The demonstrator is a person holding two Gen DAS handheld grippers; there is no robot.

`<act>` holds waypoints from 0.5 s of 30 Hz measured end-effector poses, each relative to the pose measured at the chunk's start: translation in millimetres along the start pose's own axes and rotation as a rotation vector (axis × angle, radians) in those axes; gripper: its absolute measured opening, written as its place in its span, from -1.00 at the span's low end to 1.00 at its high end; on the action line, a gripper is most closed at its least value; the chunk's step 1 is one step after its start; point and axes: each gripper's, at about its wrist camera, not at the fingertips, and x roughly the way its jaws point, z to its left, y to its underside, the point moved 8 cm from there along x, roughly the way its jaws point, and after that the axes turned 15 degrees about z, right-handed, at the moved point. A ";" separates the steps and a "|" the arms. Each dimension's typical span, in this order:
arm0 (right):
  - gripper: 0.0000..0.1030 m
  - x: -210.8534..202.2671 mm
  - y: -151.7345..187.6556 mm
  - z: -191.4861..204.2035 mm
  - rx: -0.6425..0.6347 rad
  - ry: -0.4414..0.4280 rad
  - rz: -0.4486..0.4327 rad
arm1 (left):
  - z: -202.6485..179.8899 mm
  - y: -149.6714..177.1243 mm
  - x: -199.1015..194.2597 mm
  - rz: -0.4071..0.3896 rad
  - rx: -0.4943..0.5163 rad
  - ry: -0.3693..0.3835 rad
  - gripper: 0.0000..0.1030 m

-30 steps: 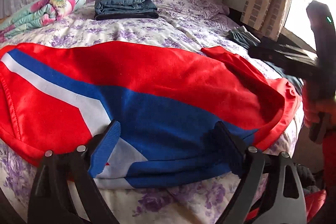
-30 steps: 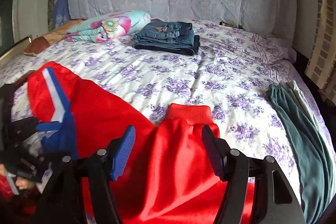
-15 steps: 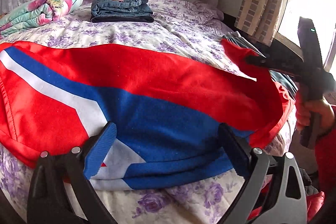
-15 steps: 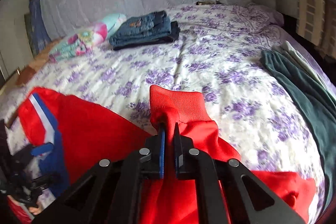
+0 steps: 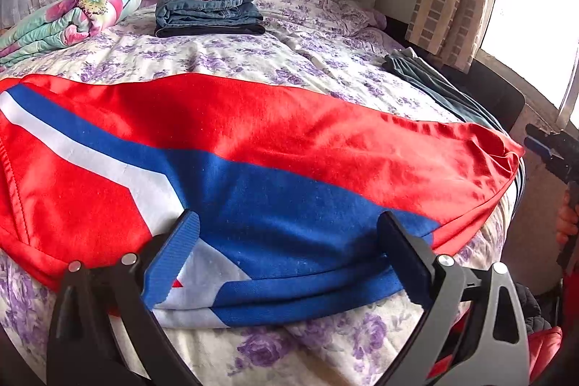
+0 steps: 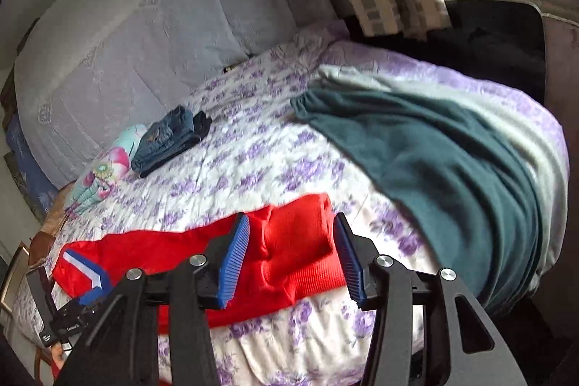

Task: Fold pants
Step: 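Smooth the folded red jacket flat with both grippers open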

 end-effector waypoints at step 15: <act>0.44 55.5 41.4 72.5 -0.548 0.229 -0.040 | -3.8 -3.4 -13.7 0.013 -0.052 -0.069 0.86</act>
